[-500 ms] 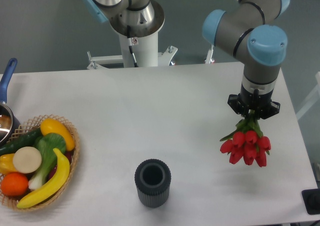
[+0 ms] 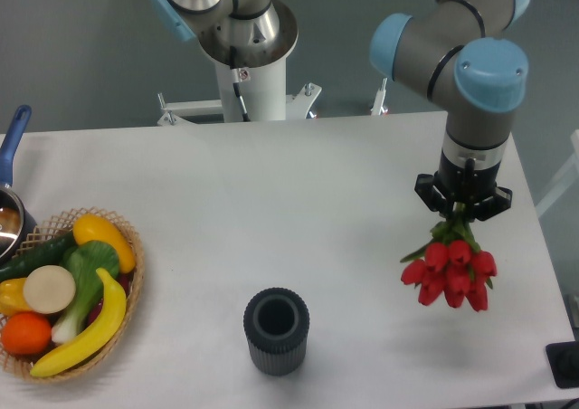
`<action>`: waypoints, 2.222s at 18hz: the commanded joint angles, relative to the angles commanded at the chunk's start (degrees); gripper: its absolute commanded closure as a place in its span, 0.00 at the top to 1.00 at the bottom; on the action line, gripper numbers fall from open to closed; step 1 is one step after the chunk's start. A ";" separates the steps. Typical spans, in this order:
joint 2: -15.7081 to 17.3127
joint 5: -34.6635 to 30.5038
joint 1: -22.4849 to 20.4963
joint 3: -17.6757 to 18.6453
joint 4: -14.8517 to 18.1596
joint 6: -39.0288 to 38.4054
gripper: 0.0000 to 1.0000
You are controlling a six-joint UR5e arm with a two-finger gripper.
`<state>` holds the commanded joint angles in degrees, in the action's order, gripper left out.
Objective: Insert the flowers into the vase
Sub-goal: 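Lift the red tulip bunch with the gripper and swing toward the vase, then lower the tulip stems into the dark grey vase opening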
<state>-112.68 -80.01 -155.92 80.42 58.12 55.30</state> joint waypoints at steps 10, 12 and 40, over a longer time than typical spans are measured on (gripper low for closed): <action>-0.17 38.41 -1.41 -1.23 -10.30 -13.64 0.00; -0.26 41.50 -0.80 -1.50 -12.58 -13.55 0.00; -8.79 64.02 6.24 -5.29 -17.42 -8.37 0.11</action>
<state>-121.47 -16.00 -149.68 75.14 40.69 46.93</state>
